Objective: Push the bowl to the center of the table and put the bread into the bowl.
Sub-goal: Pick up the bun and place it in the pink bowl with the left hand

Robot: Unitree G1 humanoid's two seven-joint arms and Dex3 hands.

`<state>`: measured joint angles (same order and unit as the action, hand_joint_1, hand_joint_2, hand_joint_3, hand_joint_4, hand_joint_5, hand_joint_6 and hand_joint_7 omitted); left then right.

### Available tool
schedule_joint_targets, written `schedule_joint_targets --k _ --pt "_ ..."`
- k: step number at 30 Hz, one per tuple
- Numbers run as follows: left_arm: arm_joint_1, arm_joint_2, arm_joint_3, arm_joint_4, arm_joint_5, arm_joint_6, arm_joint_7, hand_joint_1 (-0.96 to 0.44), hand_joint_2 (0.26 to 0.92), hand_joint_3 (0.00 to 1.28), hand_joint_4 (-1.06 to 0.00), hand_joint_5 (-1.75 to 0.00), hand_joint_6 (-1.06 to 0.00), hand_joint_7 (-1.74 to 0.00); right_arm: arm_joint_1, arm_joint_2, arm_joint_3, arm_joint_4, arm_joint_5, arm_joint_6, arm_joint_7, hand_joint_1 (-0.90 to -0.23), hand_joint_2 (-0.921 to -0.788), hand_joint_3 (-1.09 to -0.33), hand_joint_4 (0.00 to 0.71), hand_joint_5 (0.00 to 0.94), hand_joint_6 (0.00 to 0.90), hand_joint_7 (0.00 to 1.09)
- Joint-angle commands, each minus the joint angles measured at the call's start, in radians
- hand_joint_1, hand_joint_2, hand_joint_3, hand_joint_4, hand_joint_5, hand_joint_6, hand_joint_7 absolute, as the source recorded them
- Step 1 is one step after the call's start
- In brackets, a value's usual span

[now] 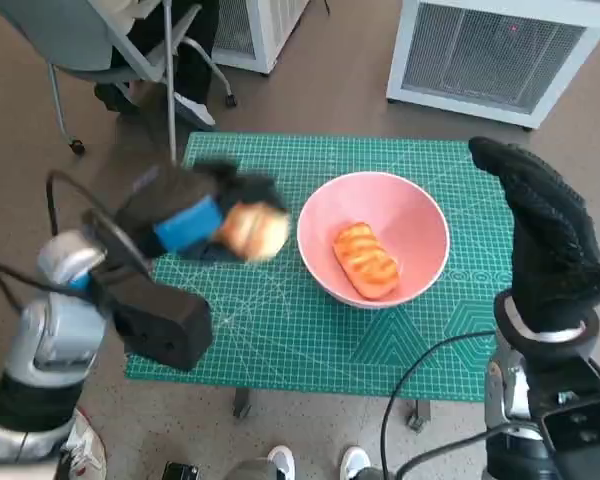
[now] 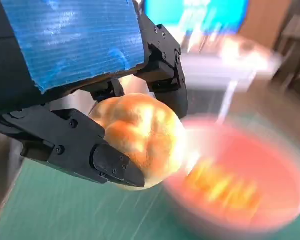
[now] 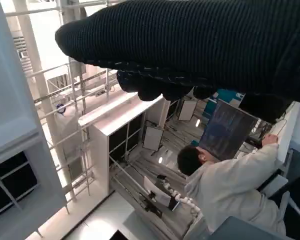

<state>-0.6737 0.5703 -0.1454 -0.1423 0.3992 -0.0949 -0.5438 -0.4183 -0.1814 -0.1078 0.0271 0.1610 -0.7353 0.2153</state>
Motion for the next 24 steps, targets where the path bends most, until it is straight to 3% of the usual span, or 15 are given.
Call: schedule_joint_targets --k 1,10,13,14,15,18,21,24 --pt "-0.09 -0.074 -0.049 0.053 0.014 -0.056 0.062 0.0 0.912 0.02 -0.73 -1.13 -0.73 -1.06 -0.008 0.005 0.005 0.024 0.008 0.003 0.007 -0.371 -0.921 -0.5 0.447 0.0 0.175 0.61" --pt "-0.229 -0.185 -0.141 0.309 0.003 -0.166 0.082 0.0 0.92 0.07 -0.65 -1.21 -0.66 -1.13 -0.021 0.012 0.01 0.035 -0.012 -0.006 -0.001 -0.365 -0.921 -0.509 0.446 0.0 0.153 0.65" --pt "-0.273 -0.206 -0.187 0.417 0.021 -0.168 0.039 0.0 0.92 0.19 -0.5 -1.32 -0.55 -1.29 -0.02 0.014 0.009 0.028 -0.024 -0.004 -0.008 -0.365 -0.921 -0.513 0.445 0.0 0.146 0.66" --pt "-0.284 -0.208 -0.199 0.443 0.027 -0.168 0.026 0.01 0.881 0.19 -0.4 -0.99 -0.43 -1.03 -0.019 0.014 0.009 0.027 -0.026 -0.003 -0.009 -0.365 -0.921 -0.514 0.445 0.0 0.144 0.66" --pt "-0.298 -0.208 -0.216 0.468 0.036 -0.156 0.001 0.02 0.871 0.16 -0.39 -0.68 -0.41 -0.77 -0.017 0.014 0.008 0.025 -0.027 -0.003 -0.01 -0.366 -0.921 -0.514 0.445 0.0 0.143 0.66" --pt "-0.338 -0.214 -0.256 0.519 0.057 -0.112 -0.071 -0.01 0.851 0.09 -0.25 -0.22 -0.3 -0.34 -0.009 0.011 0.005 0.017 -0.027 0.0 -0.012 -0.368 -0.921 -0.514 0.445 0.0 0.141 0.67" --pt "-0.366 -0.225 -0.281 0.557 0.065 -0.083 -0.123 -0.04 0.844 0.04 -0.16 -0.07 -0.26 -0.15 -0.001 0.008 0.0 0.014 -0.025 -0.001 -0.014 -0.37 -0.921 -0.51 0.446 0.001 0.14 0.67" --pt "-0.376 -0.234 -0.29 0.592 0.062 -0.095 -0.139 -0.07 0.835 0.02 -0.13 -0.02 -0.25 -0.08 0.006 0.006 -0.006 0.01 -0.027 -0.002 -0.016 -0.372 -0.921 -0.507 0.446 0.001 0.141 0.67"
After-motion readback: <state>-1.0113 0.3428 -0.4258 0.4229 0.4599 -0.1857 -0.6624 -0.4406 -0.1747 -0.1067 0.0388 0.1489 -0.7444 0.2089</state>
